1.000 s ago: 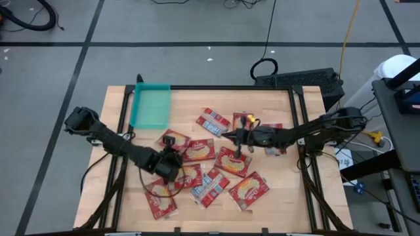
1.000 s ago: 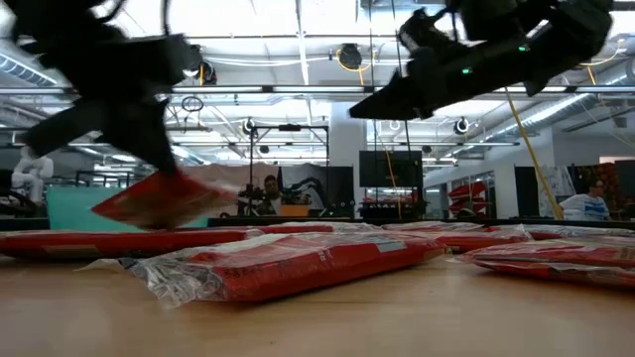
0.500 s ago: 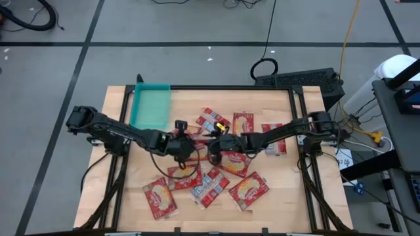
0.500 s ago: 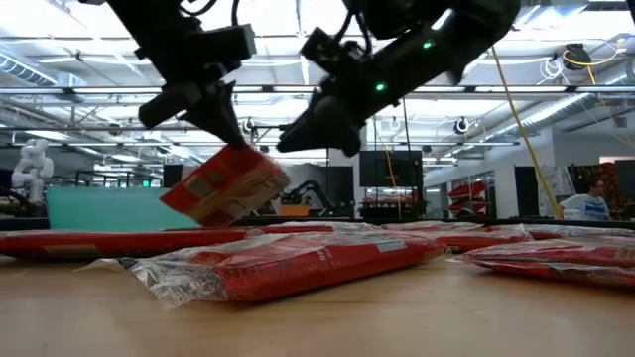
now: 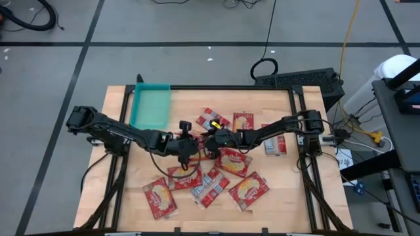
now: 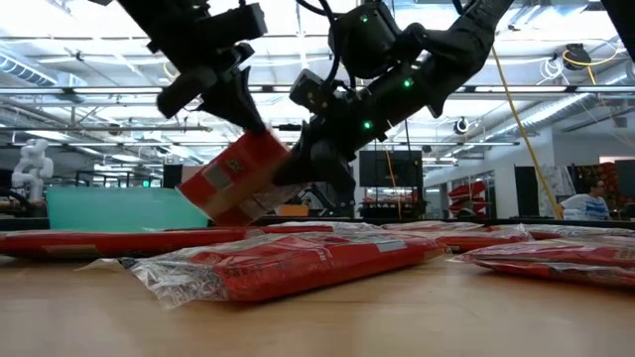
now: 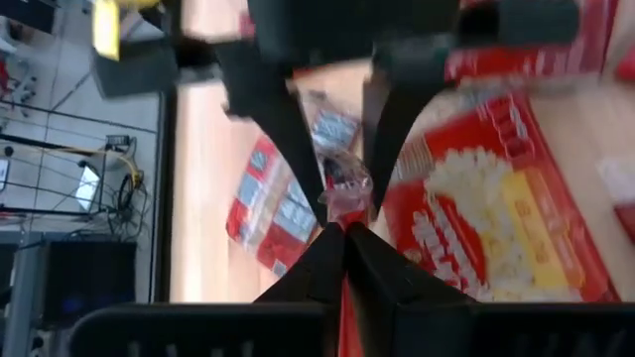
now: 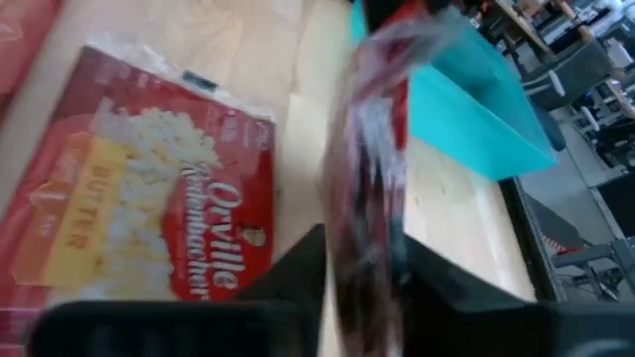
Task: Sort popcorn bags into baskets
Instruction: Put the popcorn bag into the blue bin
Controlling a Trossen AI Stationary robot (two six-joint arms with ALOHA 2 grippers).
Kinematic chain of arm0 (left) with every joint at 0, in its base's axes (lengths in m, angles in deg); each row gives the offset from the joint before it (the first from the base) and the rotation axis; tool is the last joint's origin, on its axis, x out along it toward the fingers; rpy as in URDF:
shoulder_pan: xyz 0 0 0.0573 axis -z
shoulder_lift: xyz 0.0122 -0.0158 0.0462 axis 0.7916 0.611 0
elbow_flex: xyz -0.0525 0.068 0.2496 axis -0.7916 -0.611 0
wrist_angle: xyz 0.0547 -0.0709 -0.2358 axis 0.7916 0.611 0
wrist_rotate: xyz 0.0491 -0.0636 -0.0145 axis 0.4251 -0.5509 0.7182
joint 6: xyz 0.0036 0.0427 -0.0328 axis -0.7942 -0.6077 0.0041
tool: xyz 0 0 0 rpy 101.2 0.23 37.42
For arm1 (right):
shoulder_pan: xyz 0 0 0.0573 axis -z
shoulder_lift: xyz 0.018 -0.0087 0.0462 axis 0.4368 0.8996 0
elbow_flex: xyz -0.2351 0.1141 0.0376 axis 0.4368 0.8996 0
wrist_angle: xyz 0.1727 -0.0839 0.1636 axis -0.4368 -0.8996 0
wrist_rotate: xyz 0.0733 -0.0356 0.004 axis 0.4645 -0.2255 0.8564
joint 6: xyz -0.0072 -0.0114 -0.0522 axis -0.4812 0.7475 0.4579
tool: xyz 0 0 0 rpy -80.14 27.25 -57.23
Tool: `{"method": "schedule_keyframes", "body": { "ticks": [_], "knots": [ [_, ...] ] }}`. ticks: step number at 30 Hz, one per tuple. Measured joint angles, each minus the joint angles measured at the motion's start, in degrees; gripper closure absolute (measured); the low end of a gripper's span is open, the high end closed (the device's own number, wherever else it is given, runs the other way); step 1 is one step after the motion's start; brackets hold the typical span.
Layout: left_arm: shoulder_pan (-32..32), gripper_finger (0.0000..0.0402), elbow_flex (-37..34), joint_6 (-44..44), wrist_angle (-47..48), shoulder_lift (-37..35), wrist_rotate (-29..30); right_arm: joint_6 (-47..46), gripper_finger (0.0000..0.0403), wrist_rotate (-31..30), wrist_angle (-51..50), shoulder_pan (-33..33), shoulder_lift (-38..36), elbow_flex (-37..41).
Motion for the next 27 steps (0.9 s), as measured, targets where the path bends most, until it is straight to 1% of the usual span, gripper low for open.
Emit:
{"method": "schedule_keyframes", "body": {
  "ticks": [2, 3, 6, 9, 11, 13, 15, 16, 19, 22, 24, 27],
  "knots": [
    [0.00, 0.0382, 0.00, 0.01, -1.77, 0.00, 0.17, -0.02, 0.0374, 0.02, 0.04, 0.35, -0.01, 0.00],
    [0.00, 0.0382, 0.00, -0.08, -2.05, 0.00, 0.21, 0.00, 0.0387, -0.02, 0.02, 0.48, -0.01, 0.00],
    [0.33, 0.0381, 0.00, 0.43, -1.18, 0.00, 2.32, 0.54, 0.0388, 0.00, 0.09, 1.20, -0.01, 0.00],
    [1.22, 0.0372, 0.00, 3.27, 3.85, -0.47, 6.18, 2.44, 0.0388, -0.20, -0.17, 1.80, -0.01, 0.52],
    [1.58, 0.0351, 0.00, 7.26, 7.96, -1.29, 7.66, 3.07, 0.0394, -0.20, -0.20, 1.98, -0.31, 1.09],
    [1.62, 0.0323, 0.02, 13.88, 11.67, -1.95, 9.27, 3.02, 0.0396, -0.18, 0.04, 2.29, -0.58, 1.72],
    [1.55, 0.0292, -0.02, 20.59, 16.21, -3.05, 9.46, 3.24, 0.0396, -0.21, -0.02, 2.58, -1.27, 2.56],
    [1.51, 0.0276, -0.02, 23.01, 17.00, -3.40, 9.65, 3.33, 0.0396, -0.26, 0.06, 2.73, -1.58, 2.97],
    [1.74, 0.0231, -1.76, 25.35, 16.97, -4.38, 9.45, 4.26, 0.0396, -0.20, 1.46, 3.02, -2.80, 4.75],
    [1.88, 0.0191, -4.04, 25.40, 11.65, -4.48, 9.11, 3.95, 0.0397, 0.44, 7.17, 2.97, -3.83, 7.50],
    [1.85, 0.0167, -6.40, 25.23, 9.54, -4.48, 9.13, 2.77, 0.0397, 3.07, 11.97, 3.02, -3.88, 9.11],
    [1.63, 0.0143, -9.69, 24.54, 2.30, -4.44, 9.62, -0.09, 0.0397, 7.09, 16.92, 2.99, -3.88, 11.02]
  ]
}}
